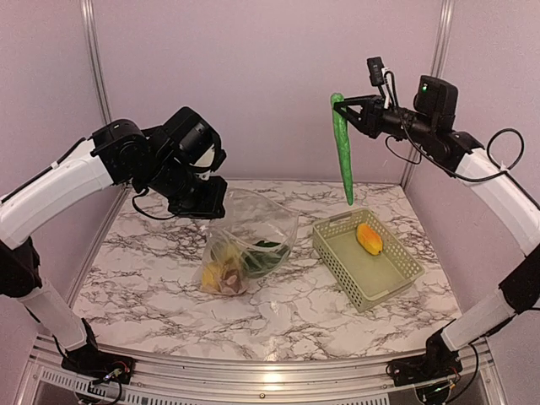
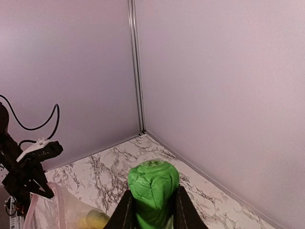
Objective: Place the food in the zip-top bag and seal the zipper
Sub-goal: Place the fake vegetable in the zipper food storage bag.
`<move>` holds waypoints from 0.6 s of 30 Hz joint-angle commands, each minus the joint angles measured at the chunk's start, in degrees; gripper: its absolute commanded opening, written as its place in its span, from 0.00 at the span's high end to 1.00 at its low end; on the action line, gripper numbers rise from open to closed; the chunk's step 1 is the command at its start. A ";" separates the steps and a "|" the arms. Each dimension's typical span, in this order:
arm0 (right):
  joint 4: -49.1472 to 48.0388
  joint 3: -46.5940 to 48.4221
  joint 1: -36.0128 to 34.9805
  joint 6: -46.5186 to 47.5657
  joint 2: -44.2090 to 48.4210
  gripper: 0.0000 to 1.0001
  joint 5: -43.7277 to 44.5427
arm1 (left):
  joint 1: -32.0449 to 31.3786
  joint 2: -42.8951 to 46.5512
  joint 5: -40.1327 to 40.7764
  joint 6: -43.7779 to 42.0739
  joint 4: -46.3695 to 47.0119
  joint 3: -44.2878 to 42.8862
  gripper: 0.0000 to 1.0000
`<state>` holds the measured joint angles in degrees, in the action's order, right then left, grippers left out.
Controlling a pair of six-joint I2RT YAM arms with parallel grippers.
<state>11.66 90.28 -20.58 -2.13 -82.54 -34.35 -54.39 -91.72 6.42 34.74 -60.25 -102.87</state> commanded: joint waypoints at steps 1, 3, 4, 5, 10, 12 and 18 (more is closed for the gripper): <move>-20.65 -3.10 -5.41 -9.13 1.60 1.00 -6.98 | 0.25 0.62 -0.45 1.14 2.69 -0.77 1.00; -28.11 -4.98 -7.63 -11.60 1.92 1.00 -7.48 | 0.25 1.32 -0.29 1.86 3.91 0.13 1.00; -31.84 -5.99 -8.92 -12.14 1.90 1.00 -7.53 | 0.25 1.71 -0.29 2.10 4.60 0.59 1.00; -35.20 -6.97 -9.98 -12.34 1.68 1.00 -7.87 | 0.21 2.01 -0.19 2.47 5.14 1.03 1.00; -51.37 -10.32 -14.25 -16.59 -1.46 1.00 -9.30 | 0.34 2.83 -0.30 3.29 5.94 1.75 1.00; -56.45 -10.64 -15.44 -18.92 -3.08 1.00 -9.88 | 0.34 3.14 -0.29 3.40 6.02 1.92 1.00; -62.38 -11.21 -19.49 -18.19 -6.69 0.98 -9.42 | 0.69 4.12 -0.66 3.94 6.48 2.32 1.00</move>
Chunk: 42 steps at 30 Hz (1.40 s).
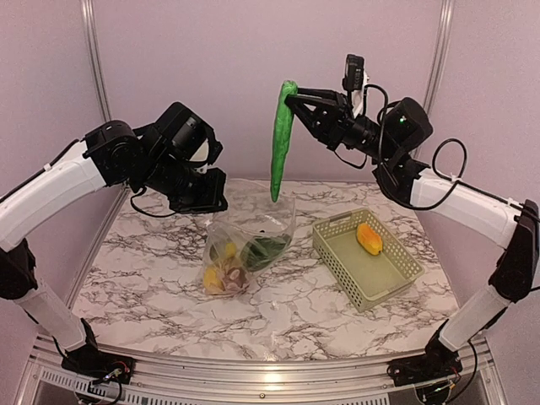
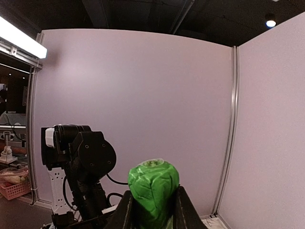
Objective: Place the food in the zip-top bag and seal the zipper
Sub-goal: Place the fake vegetable in the zipper food storage bag.
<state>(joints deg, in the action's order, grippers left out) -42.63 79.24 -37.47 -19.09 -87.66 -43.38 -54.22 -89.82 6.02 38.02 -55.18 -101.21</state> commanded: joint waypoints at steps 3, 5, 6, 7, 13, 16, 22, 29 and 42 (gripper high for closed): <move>-10.94 -1.42 -3.88 -1.22 -3.15 0.95 -0.56 | 0.65 3.00 -0.06 1.18 1.65 0.77 1.00; -14.02 -2.50 -4.89 -1.10 -4.38 0.95 -0.74 | 0.76 3.86 0.12 1.51 2.19 1.40 1.00; -14.40 -2.75 -5.54 -0.86 -4.90 0.96 -0.14 | 0.85 4.37 0.17 1.66 2.52 1.90 1.00; -13.97 -2.84 -6.10 -0.33 -5.37 0.98 0.54 | 0.93 4.85 0.21 1.78 2.85 2.38 1.00; -18.33 -3.41 -9.29 -0.27 -9.88 1.00 1.57 | 1.35 7.40 0.06 2.98 4.28 5.39 1.00; -20.13 -3.82 -10.32 -0.42 -12.49 1.00 2.01 | 1.52 8.60 0.10 3.49 4.83 7.03 1.00; -19.97 -6.28 -11.29 2.05 -13.67 0.76 1.44 | 1.74 10.36 0.85 4.62 5.58 8.12 1.00; 3.96 -2.75 -10.35 14.09 -6.31 0.49 -1.96 | 1.78 11.08 1.44 4.91 6.49 8.74 1.00; 64.12 9.90 -3.35 46.42 1.70 0.53 -11.89 | 2.02 10.78 0.78 4.96 8.66 10.09 1.00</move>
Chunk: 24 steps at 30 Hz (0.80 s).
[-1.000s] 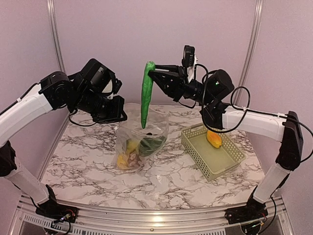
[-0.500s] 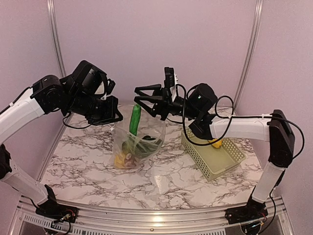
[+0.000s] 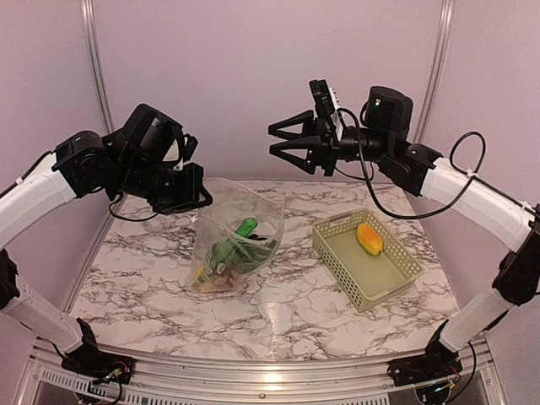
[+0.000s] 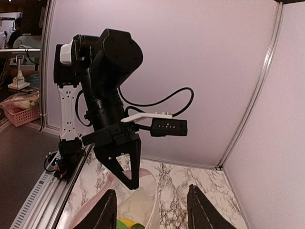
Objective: Place the food in the zip-top bag and seal the zipper
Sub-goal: Place the fake vegetable in the zipper food storage bag, then adjust the zipper food storage bag at the center of the board.
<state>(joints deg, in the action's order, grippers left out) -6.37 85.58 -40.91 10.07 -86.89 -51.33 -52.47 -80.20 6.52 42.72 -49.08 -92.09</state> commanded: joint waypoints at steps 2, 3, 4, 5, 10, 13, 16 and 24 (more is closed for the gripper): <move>34.89 5.30 -0.46 21.39 1.17 0.55 -3.36 | 0.31 1.22 -0.11 0.38 2.87 1.24 1.00; 39.05 7.24 -1.40 23.05 0.70 0.56 -1.73 | 0.32 1.26 -0.39 0.50 2.92 1.34 1.00; 43.65 9.79 -2.99 25.32 -0.40 0.55 -0.34 | 0.35 1.22 -0.85 0.60 2.98 1.46 1.00; 48.90 12.59 -4.43 27.81 -1.65 0.55 1.40 | 0.35 1.25 -1.23 0.65 3.09 1.48 0.99; 62.23 16.16 -9.28 37.00 -4.26 0.54 8.44 | 0.32 1.85 -1.73 0.95 3.03 2.12 0.99; 66.36 16.85 -11.10 39.80 -5.40 0.51 11.49 | 0.32 2.32 -1.64 1.09 2.98 2.69 0.98; 68.75 17.85 -12.80 40.86 -7.30 0.50 15.31 | 0.33 2.50 -1.69 1.63 3.04 2.84 0.96; 64.51 18.05 -13.32 36.73 -9.78 0.58 19.21 | 0.26 3.11 -2.38 3.28 3.03 3.97 0.96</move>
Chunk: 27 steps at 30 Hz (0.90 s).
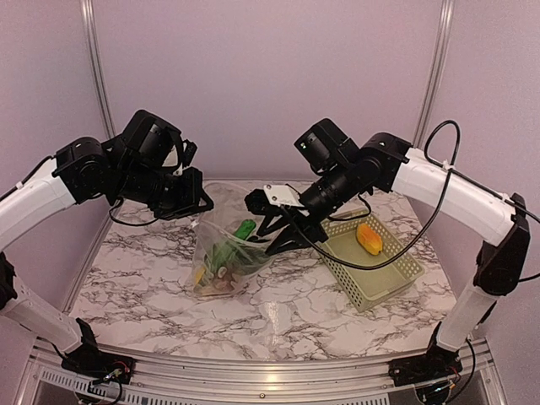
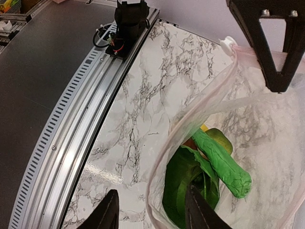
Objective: Place the food in the zip-top bag and seal the zipper
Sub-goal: Adjust the zipper food storage bag at the center of the board.
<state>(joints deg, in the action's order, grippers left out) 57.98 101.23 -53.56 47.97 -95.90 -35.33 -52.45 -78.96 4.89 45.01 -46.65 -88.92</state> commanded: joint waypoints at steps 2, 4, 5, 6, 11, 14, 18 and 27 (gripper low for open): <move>-0.66 3.09 -0.73 -1.77 -1.53 0.64 4.13 | 0.28 2.05 -0.49 0.75 0.60 0.86 0.95; -0.07 4.65 -0.87 -1.56 -2.91 0.78 4.48 | 0.25 2.31 0.36 0.55 0.73 0.81 0.92; 0.82 5.77 -0.88 -1.26 -3.76 0.82 4.24 | 0.23 2.35 0.67 0.45 0.71 0.67 0.88; 1.75 7.14 -0.95 -1.03 -4.63 0.87 4.14 | 0.27 2.26 1.01 0.26 0.73 0.42 0.84; 4.17 12.30 -1.61 -0.38 -7.09 0.97 3.54 | 0.24 1.20 1.25 -3.78 0.04 -0.81 0.73; 4.64 14.86 -1.95 -1.01 -7.97 1.00 4.06 | 0.30 -0.32 1.75 -6.67 -3.21 -2.26 0.74; 8.30 17.98 -1.93 0.07 -9.42 1.00 3.65 | 0.28 -1.28 2.10 -7.83 -5.95 -2.73 0.79; 4.81 14.29 -1.89 2.72 -5.55 1.00 1.36 | 0.28 -2.86 6.01 -6.98 -8.62 -6.62 0.99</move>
<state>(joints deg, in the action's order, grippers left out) 64.42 116.22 -54.98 48.99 -104.49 -32.03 -52.45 -80.25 8.32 37.95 -52.16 -92.58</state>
